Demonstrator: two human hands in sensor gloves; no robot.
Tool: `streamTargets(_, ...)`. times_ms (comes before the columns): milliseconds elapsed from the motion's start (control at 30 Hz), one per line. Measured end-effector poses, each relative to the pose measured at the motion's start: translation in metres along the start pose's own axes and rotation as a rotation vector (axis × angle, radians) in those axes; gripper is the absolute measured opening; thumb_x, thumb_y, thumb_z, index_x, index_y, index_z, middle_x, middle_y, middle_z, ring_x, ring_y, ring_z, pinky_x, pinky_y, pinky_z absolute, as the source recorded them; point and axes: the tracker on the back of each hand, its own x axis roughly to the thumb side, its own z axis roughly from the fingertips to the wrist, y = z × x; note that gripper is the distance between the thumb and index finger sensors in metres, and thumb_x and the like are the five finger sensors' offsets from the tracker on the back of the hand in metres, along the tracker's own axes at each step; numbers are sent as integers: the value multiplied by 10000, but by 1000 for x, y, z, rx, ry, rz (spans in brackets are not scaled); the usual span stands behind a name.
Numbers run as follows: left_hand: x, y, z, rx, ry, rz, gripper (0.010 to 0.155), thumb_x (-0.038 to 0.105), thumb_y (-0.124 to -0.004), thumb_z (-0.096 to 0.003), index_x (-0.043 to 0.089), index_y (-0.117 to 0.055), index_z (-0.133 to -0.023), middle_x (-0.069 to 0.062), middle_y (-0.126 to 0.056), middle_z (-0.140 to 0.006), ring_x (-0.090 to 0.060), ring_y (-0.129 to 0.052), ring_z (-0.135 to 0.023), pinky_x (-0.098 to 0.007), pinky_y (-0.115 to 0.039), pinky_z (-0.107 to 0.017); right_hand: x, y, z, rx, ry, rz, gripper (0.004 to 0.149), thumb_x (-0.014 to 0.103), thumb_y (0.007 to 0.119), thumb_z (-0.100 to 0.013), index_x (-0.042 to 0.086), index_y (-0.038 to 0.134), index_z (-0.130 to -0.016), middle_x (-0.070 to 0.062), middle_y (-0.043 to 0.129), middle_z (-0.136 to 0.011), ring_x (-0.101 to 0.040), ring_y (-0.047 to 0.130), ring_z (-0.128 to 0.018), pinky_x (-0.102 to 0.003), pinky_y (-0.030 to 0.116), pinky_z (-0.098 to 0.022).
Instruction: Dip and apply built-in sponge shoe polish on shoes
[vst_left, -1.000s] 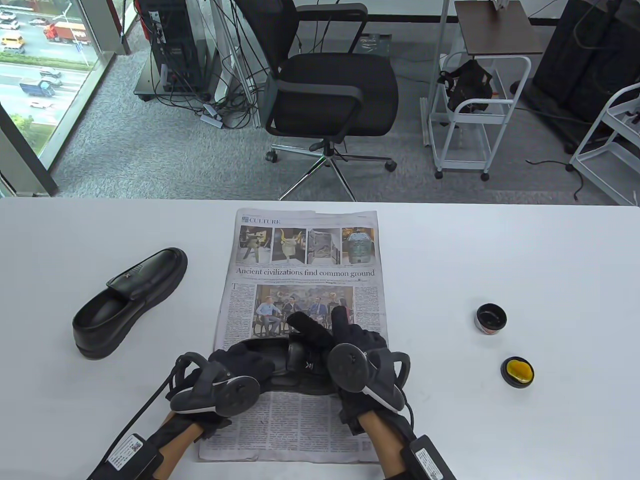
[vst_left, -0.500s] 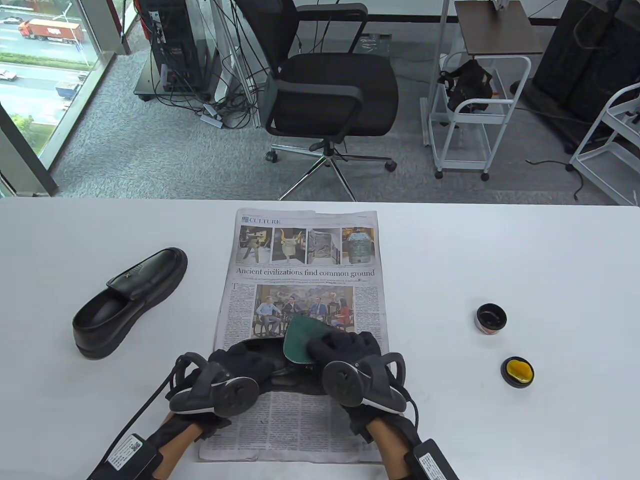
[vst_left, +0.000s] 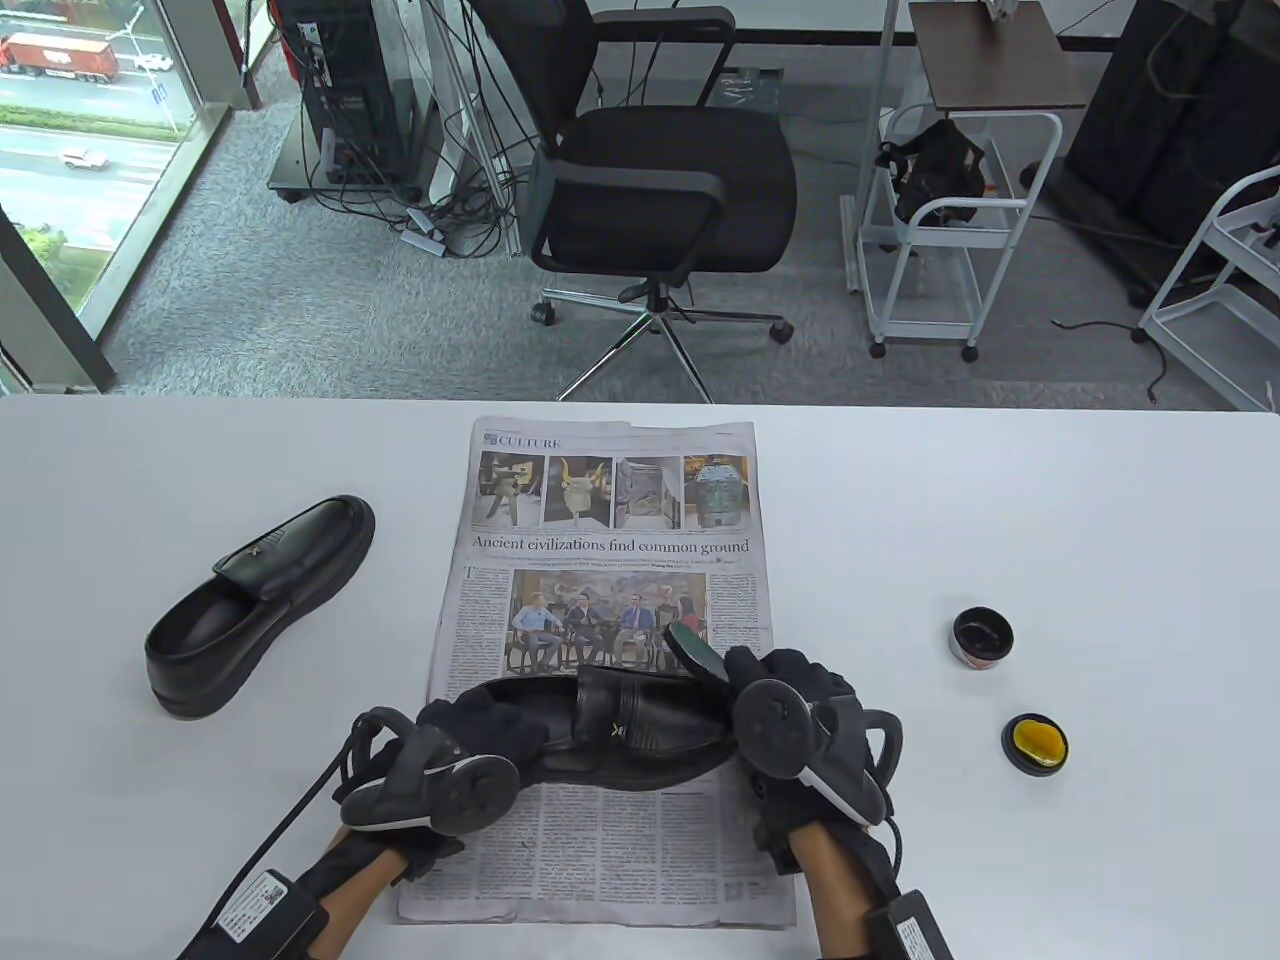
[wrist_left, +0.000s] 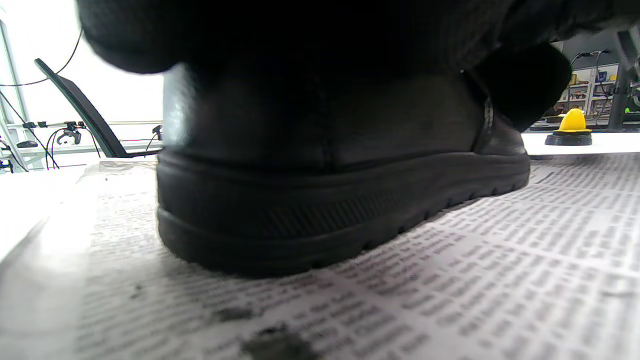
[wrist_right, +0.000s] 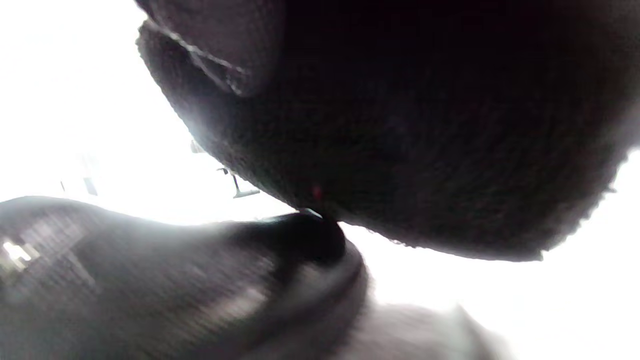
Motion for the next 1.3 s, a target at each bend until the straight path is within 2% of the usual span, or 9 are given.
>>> streamTargets(167, 0, 0, 0, -5, 9, -1, 460, 469, -692, -569, 204, -781, -935, -65, -912, -839, -315, -779, -791, -488, -770, -466, 33, 2, 6, -9, -114, -87, 450, 283, 791, -437, 174, 816, -873, -130, 857, -733, -342, 897, -570, -628, 689, -563)
streamTargets(300, 0, 0, -1, -8, 14, 1, 469, 471, -693, -569, 198, -782, -940, -68, -913, -842, -317, -779, -793, -490, -769, -466, 53, 15, 11, 12, -320, -192, 449, 282, 789, -433, 158, 804, -864, -123, 845, -735, -335, 888, -586, -620, 693, -564)
streamTargets(367, 0, 0, -1, -8, 13, 0, 468, 474, -691, -570, 201, -784, -939, -68, -913, -841, -317, -779, -792, -488, -769, -465, 59, 22, 11, 86, -366, -191, 443, 266, 798, -429, 163, 795, -860, -122, 834, -750, -346, 878, -608, -626, 681, -575)
streamTargets(467, 0, 0, -1, -8, 10, 1, 467, 474, -691, -570, 202, -782, -938, -68, -912, -841, -317, -777, -791, -487, -768, -463, 62, 34, 12, 281, -403, -52, 430, 255, 817, -423, 198, 809, -849, -104, 838, -779, -355, 883, -651, -629, 675, -598)
streamTargets(567, 0, 0, -2, -8, 11, 7, 479, 474, -694, -569, 190, -785, -945, -71, -915, -841, -319, -778, -792, -490, -768, -464, 61, 34, 11, 256, -427, 193, 425, 277, 846, -397, 240, 832, -820, -95, 845, -764, -374, 863, -707, -649, 646, -620)
streamTargets(700, 0, -1, -2, -9, 13, 14, 484, 477, -693, -570, 187, -791, -945, -76, -920, -839, -322, -780, -792, -494, -768, -464, 42, 25, 4, 310, -285, 244, 422, 256, 857, -395, 231, 842, -815, -114, 800, -798, -400, 809, -754, -677, 584, -648)
streamTargets(933, 0, -1, -2, -9, 11, 8, 476, 477, -685, -571, 193, -783, -940, -71, -912, -838, -322, -773, -793, -493, -764, -464, 4, 6, 1, 53, -69, 69, 427, 254, 819, -417, 182, 807, -837, -139, 818, -743, -371, 866, -633, -677, 619, -607)
streamTargets(1000, 0, -1, -2, -9, 11, 11, 479, 477, -685, -572, 189, -783, -942, -74, -912, -838, -324, -772, -794, -494, -763, -465, 12, 7, 5, -141, -66, 105, 429, 265, 807, -419, 156, 808, -834, -149, 828, -727, -383, 871, -615, -680, 625, -591)
streamTargets(1300, 0, -1, -2, -8, 9, 7, 482, 481, -683, -573, 188, -779, -944, -75, -908, -840, -324, -769, -795, -495, -761, -465, 63, 25, 14, -131, -282, 143, 427, 280, 775, -438, 196, 770, -856, -146, 773, -818, -371, 848, -665, -672, 596, -607)
